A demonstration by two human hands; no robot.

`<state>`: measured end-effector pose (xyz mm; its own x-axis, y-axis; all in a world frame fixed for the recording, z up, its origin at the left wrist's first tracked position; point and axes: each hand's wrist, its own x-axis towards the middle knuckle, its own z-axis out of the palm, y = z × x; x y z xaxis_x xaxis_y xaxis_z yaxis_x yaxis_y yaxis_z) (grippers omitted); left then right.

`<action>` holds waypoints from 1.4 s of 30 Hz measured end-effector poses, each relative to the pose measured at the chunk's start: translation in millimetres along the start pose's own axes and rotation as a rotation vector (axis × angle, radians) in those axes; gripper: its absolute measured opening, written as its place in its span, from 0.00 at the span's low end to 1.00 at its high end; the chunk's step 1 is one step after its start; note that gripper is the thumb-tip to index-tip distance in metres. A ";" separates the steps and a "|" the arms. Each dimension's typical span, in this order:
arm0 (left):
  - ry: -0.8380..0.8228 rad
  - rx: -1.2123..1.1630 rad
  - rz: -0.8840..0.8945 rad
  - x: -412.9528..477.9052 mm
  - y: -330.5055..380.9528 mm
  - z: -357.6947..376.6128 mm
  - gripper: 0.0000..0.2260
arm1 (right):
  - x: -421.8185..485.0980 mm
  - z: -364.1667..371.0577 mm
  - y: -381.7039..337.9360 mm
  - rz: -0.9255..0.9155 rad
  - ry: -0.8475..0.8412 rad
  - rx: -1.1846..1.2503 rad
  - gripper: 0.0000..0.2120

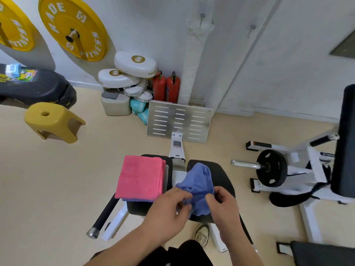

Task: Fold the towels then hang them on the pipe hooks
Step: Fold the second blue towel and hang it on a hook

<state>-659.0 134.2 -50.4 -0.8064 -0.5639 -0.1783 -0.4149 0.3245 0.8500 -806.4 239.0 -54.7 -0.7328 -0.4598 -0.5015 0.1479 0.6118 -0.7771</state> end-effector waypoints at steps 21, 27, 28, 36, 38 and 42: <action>-0.281 -0.080 0.351 9.0 244.2 76.4 0.28 | -124.0 -248.4 -33.7 -0.467 0.038 0.024 0.20; -0.405 -0.017 0.381 3.8 274.2 129.8 0.14 | -140.4 -318.1 -18.2 -0.575 0.079 -0.114 0.18; -0.417 -0.015 0.370 1.9 275.0 136.9 0.09 | -140.9 -328.1 -13.1 -0.584 0.115 -0.117 0.18; -0.386 0.041 0.099 -23.3 260.3 160.4 0.15 | -111.6 -401.5 56.6 -0.305 0.391 -0.072 0.16; -0.347 0.098 0.082 -27.4 258.0 157.9 0.16 | -105.3 -413.1 73.6 -0.262 0.440 -0.031 0.16; -0.276 0.184 0.070 -33.6 251.6 152.9 0.11 | -101.6 -425.2 99.6 -0.228 0.532 0.039 0.17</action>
<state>-800.6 350.9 93.7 -0.9088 -0.3169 -0.2715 -0.4034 0.5011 0.7656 -999.6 620.3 80.6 -0.9805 -0.1846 -0.0675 -0.0361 0.5067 -0.8614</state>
